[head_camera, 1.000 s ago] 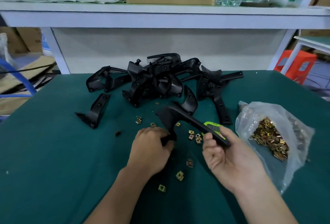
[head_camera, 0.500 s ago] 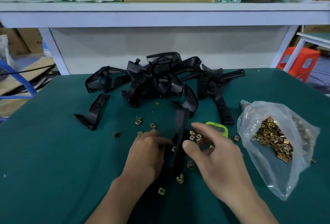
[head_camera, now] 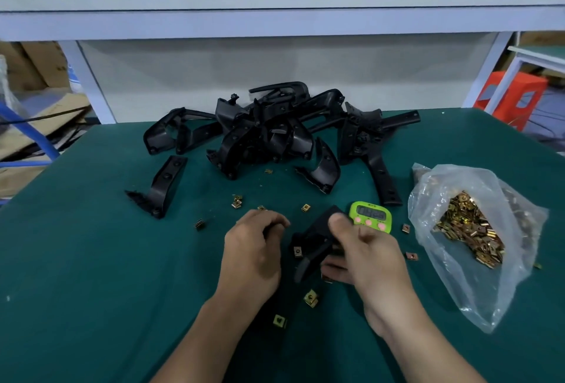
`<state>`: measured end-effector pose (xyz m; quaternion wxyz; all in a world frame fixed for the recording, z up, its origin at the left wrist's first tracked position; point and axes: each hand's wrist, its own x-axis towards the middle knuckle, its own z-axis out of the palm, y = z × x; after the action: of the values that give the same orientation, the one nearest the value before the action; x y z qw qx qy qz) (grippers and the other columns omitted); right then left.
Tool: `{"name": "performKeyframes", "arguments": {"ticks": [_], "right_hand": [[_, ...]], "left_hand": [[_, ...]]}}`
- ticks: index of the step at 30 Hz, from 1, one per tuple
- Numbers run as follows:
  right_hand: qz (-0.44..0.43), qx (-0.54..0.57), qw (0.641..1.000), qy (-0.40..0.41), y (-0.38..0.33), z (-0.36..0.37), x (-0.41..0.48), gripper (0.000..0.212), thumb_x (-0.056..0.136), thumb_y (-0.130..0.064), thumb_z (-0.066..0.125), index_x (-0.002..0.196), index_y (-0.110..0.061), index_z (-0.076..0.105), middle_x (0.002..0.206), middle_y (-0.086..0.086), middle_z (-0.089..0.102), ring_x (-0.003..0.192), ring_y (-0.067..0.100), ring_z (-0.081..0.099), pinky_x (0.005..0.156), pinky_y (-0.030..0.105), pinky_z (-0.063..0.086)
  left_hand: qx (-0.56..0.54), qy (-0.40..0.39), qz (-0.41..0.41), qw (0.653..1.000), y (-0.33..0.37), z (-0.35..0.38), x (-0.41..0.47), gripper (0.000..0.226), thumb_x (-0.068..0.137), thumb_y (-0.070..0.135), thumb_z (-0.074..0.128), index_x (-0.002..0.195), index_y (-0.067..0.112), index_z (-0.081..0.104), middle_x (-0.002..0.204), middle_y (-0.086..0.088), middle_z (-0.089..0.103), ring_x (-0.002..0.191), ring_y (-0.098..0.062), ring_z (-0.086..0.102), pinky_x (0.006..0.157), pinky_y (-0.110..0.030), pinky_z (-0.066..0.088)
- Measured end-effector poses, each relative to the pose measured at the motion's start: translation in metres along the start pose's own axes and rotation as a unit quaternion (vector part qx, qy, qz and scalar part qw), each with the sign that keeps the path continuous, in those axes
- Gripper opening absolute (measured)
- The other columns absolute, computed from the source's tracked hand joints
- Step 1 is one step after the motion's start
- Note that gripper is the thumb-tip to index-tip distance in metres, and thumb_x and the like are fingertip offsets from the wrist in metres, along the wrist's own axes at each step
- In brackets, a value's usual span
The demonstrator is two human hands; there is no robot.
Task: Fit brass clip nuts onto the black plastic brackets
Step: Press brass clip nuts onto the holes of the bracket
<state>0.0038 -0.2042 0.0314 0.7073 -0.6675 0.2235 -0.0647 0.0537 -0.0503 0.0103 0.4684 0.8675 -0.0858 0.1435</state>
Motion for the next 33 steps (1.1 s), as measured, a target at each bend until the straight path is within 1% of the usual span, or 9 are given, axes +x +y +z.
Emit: {"name": "performKeyframes", "arguments": {"ticks": [2,4,10,13,16,20,24,29,33], "right_hand": [[0.031,0.022,0.999,-0.009,0.0,0.0,0.001,0.029,0.076,-0.022,0.078,0.061,-0.017,0.054,0.067,0.012,0.064,0.068,0.031,0.073,0.06,0.037,0.057],[0.058,0.034,0.998,-0.012,0.0,-0.004,0.002,0.029,0.08,0.004,0.066,0.073,-0.019,0.05,0.067,0.016,0.065,0.07,0.036,0.075,0.063,0.041,0.054],[0.026,0.094,0.994,-0.052,-0.01,-0.022,0.003,0.048,0.087,0.02,0.047,0.119,-0.016,0.053,0.095,0.027,0.068,0.067,0.038,0.071,0.064,0.047,0.062],[-0.023,0.022,0.993,-0.113,-0.019,-0.03,-0.001,0.06,0.089,0.02,0.042,0.124,-0.025,0.062,0.096,0.021,0.071,0.065,0.031,0.069,0.06,0.036,0.059],[-0.108,-0.16,0.978,-0.073,-0.018,-0.031,-0.003,0.051,0.089,0.002,0.055,0.109,-0.043,0.065,0.093,0.0,0.073,0.06,0.022,0.065,0.057,0.037,0.054],[-0.195,-0.453,0.869,0.035,-0.009,-0.023,-0.012,0.054,0.068,-0.039,0.071,0.116,-0.051,0.049,0.079,-0.021,0.063,0.078,0.019,0.061,0.063,0.035,0.046],[-0.196,-0.477,0.856,0.044,0.001,-0.016,-0.012,0.046,0.075,-0.032,0.072,0.116,-0.046,0.056,0.094,-0.01,0.072,0.092,0.03,0.065,0.066,0.036,0.046],[-0.189,-0.472,0.861,0.021,0.008,-0.012,-0.01,0.029,0.078,-0.032,0.066,0.105,-0.041,0.057,0.085,-0.007,0.07,0.087,0.031,0.064,0.061,0.035,0.044],[-0.22,-0.471,0.853,0.048,0.005,-0.017,-0.008,0.047,0.073,-0.023,0.073,0.115,-0.043,0.062,0.088,-0.003,0.074,0.088,0.034,0.066,0.062,0.033,0.039]], "left_hand": [[-0.01,0.005,0.001,1.0,0.003,0.0,-0.001,0.022,0.094,0.006,0.067,0.088,0.025,0.077,0.089,0.019,0.067,0.092,0.006,0.061,0.077,-0.003,0.041],[-0.045,0.009,-0.009,0.999,0.004,-0.003,-0.001,0.021,0.092,0.01,0.071,0.089,0.03,0.079,0.09,0.023,0.07,0.091,0.007,0.064,0.077,-0.003,0.043],[-0.182,0.014,-0.107,0.977,0.004,-0.01,0.004,0.028,0.086,0.007,0.08,0.091,0.035,0.078,0.089,0.02,0.077,0.088,0.002,0.073,0.083,-0.017,0.057],[-0.242,0.0,-0.133,0.961,0.003,-0.011,0.006,0.033,0.089,0.001,0.075,0.102,0.03,0.075,0.091,0.011,0.079,0.09,-0.005,0.076,0.082,-0.018,0.058],[-0.252,-0.019,-0.139,0.958,0.002,-0.009,0.006,0.033,0.09,0.004,0.074,0.11,0.031,0.07,0.089,0.011,0.08,0.089,-0.004,0.075,0.078,-0.013,0.056],[-0.274,-0.015,-0.136,0.952,0.0,-0.004,0.006,0.021,0.09,0.004,0.074,0.102,0.021,0.072,0.087,0.007,0.08,0.085,-0.01,0.077,0.079,-0.018,0.059],[-0.305,-0.039,-0.121,0.944,-0.002,-0.002,0.009,0.021,0.092,-0.004,0.069,0.095,0.016,0.074,0.086,-0.001,0.08,0.083,-0.018,0.078,0.074,-0.017,0.058],[-0.354,-0.123,-0.098,0.922,0.004,0.002,0.006,0.02,0.093,-0.005,0.066,0.101,0.009,0.077,0.087,-0.013,0.079,0.077,-0.023,0.077,0.072,-0.021,0.059],[-0.389,-0.191,-0.097,0.896,0.006,0.002,0.004,0.022,0.1,0.002,0.058,0.116,0.002,0.074,0.09,-0.024,0.076,0.079,-0.03,0.075,0.078,-0.032,0.061]]}}
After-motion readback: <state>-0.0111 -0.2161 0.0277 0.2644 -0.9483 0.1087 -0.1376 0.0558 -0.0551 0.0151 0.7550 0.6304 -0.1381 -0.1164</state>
